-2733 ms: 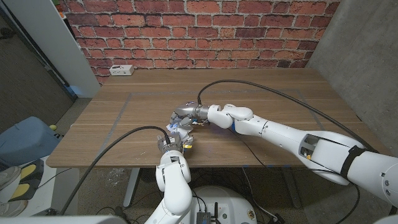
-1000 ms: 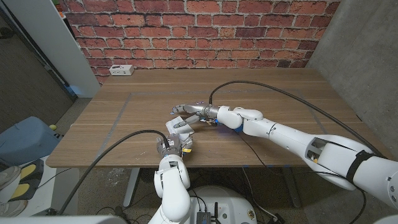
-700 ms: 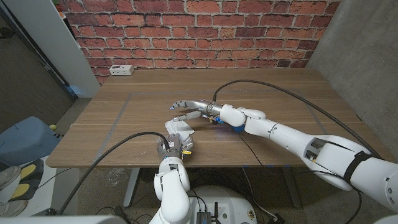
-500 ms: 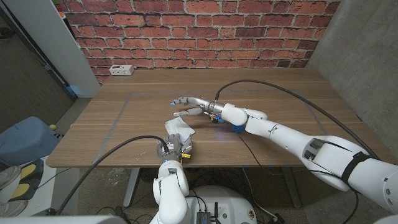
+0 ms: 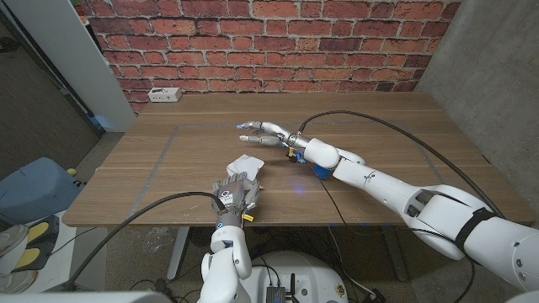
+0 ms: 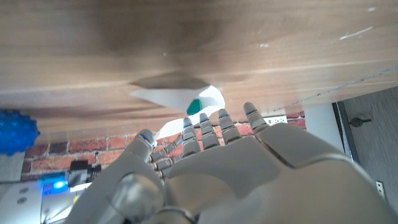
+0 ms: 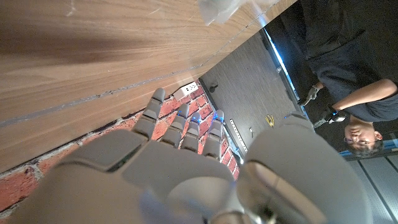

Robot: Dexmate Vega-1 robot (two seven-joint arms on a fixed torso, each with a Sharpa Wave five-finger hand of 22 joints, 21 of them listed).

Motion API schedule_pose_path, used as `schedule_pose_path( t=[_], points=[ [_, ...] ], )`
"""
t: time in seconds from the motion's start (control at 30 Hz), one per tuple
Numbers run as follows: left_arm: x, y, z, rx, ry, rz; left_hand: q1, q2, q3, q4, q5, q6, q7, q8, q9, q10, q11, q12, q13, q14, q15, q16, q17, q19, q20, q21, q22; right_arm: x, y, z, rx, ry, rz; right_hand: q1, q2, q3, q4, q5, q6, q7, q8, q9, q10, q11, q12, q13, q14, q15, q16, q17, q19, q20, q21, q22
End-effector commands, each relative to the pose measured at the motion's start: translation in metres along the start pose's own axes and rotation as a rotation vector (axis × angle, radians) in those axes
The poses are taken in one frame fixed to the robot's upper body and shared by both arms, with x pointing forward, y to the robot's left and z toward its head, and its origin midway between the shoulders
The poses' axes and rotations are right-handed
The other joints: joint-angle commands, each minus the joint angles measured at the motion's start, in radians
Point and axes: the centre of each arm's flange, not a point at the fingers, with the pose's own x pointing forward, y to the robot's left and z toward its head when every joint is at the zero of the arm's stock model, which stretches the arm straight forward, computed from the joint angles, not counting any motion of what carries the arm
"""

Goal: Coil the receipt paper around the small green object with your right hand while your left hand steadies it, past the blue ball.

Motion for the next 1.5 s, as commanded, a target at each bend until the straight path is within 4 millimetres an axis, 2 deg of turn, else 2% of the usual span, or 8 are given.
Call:
schedule_pose_path(
  t=[0.03, 0.3, 0.43, 0.47, 0.8, 0.97, 1.23, 1.5],
  points=[
    [0.001, 0.018, -0.003, -0.209, -0.103, 0.228, 0.024, 0.001, 0.014, -0.01, -0.006, 0.022, 0.003, 0.011, 0.0, 0.022, 0.002, 0.011, 0.0, 0.015, 0.0, 0.01, 0.001, -0.005, -0.002, 0.01, -0.001, -0.011, -0.015, -0.016, 0.136, 0.011, -0.125, 0.0, 0.004, 0.001, 0.004, 0.007, 0.009, 0.002, 0.009, 0.002, 0.008, -0.001, 0.005, 0.003, 0.004, 0.008, 0.003, -0.001, 0.005, 0.002, -0.001, 0.005],
    [0.008, 0.027, -0.01, -0.305, -0.167, 0.31, 0.061, 0.003, 0.039, -0.048, -0.013, 0.075, 0.012, 0.024, 0.0, 0.085, 0.0, 0.031, 0.0, 0.061, -0.009, 0.018, -0.002, 0.045, -0.007, 0.025, -0.007, -0.018, -0.027, -0.022, 0.213, 0.001, -0.215, 0.003, 0.007, 0.001, 0.0, 0.009, 0.015, 0.004, 0.01, 0.001, 0.016, 0.003, 0.009, 0.002, 0.009, 0.009, 0.006, -0.005, 0.007, 0.002, -0.004, 0.005],
    [0.014, 0.033, -0.015, -0.369, -0.192, 0.329, 0.071, 0.002, 0.045, -0.059, -0.014, 0.086, 0.012, 0.025, 0.0, 0.09, 0.003, 0.031, 0.0, 0.074, -0.01, 0.02, -0.003, 0.063, -0.008, 0.031, -0.008, -0.021, -0.032, -0.025, 0.238, -0.004, -0.26, 0.003, 0.008, 0.001, -0.002, 0.009, 0.023, 0.007, 0.013, 0.001, 0.021, 0.004, 0.011, 0.001, 0.011, 0.009, 0.008, -0.006, 0.011, -0.001, -0.004, 0.005],
    [0.016, 0.034, -0.016, -0.388, -0.2, 0.332, 0.072, 0.002, 0.046, -0.06, -0.014, 0.086, 0.011, 0.024, 0.0, 0.09, 0.002, 0.031, 0.0, 0.076, -0.01, 0.02, -0.003, 0.066, -0.009, 0.032, -0.008, -0.022, -0.034, -0.025, 0.243, -0.005, -0.272, 0.004, 0.008, 0.001, -0.004, 0.009, 0.023, 0.006, 0.013, 0.001, 0.029, 0.017, 0.013, 0.001, 0.011, 0.009, 0.008, -0.007, 0.012, -0.002, -0.005, 0.005],
    [0.042, 0.049, -0.03, -0.556, -0.276, 0.302, 0.083, -0.009, 0.051, -0.08, -0.017, 0.075, 0.009, 0.014, 0.0, 0.071, 0.01, 0.02, 0.0, 0.065, -0.005, 0.009, -0.003, 0.08, -0.007, 0.035, -0.011, -0.028, -0.047, -0.029, 0.289, -0.011, -0.34, 0.01, 0.025, 0.008, -0.009, 0.011, 0.042, 0.008, 0.018, 0.0, 0.038, 0.014, 0.016, -0.001, 0.019, 0.009, 0.014, -0.01, 0.028, -0.01, -0.005, 0.005],
    [0.06, 0.057, -0.037, -0.59, -0.329, 0.266, 0.086, -0.013, 0.052, -0.087, -0.017, 0.064, 0.016, 0.007, -0.001, 0.061, 0.016, 0.014, 0.0, 0.046, -0.005, 0.001, -0.002, 0.078, -0.008, 0.033, -0.012, -0.03, -0.05, -0.032, 0.31, -0.006, -0.372, 0.014, 0.033, 0.012, -0.011, 0.011, 0.047, 0.006, 0.018, 0.0, 0.05, 0.023, 0.02, -0.003, 0.027, 0.01, 0.017, -0.014, 0.043, -0.003, -0.003, 0.005],
    [0.102, 0.073, -0.055, -0.681, -0.414, 0.202, 0.084, -0.019, 0.051, -0.094, -0.018, 0.051, 0.012, 0.001, -0.001, 0.047, 0.021, 0.007, -0.001, 0.021, 0.003, -0.008, -0.002, 0.087, -0.026, 0.034, -0.013, -0.037, -0.054, -0.034, 0.363, 0.006, -0.474, 0.02, 0.043, 0.017, -0.016, 0.009, 0.054, 0.011, 0.018, -0.001, 0.06, 0.026, 0.022, -0.005, 0.047, 0.008, 0.024, -0.019, 0.062, -0.024, -0.001, 0.005],
    [0.144, 0.083, -0.072, -0.742, -0.499, 0.14, 0.08, -0.021, 0.05, -0.095, -0.018, 0.046, 0.01, -0.001, -0.001, 0.045, 0.024, 0.006, -0.001, 0.014, 0.005, -0.01, -0.001, 0.08, -0.02, 0.031, -0.014, -0.049, -0.062, -0.03, 0.348, 0.047, -0.573, 0.023, 0.046, 0.019, -0.02, 0.006, 0.056, 0.014, 0.017, -0.001, 0.065, 0.025, 0.022, -0.006, 0.055, 0.007, 0.026, -0.022, 0.067, -0.02, -0.002, 0.005]
  ],
)
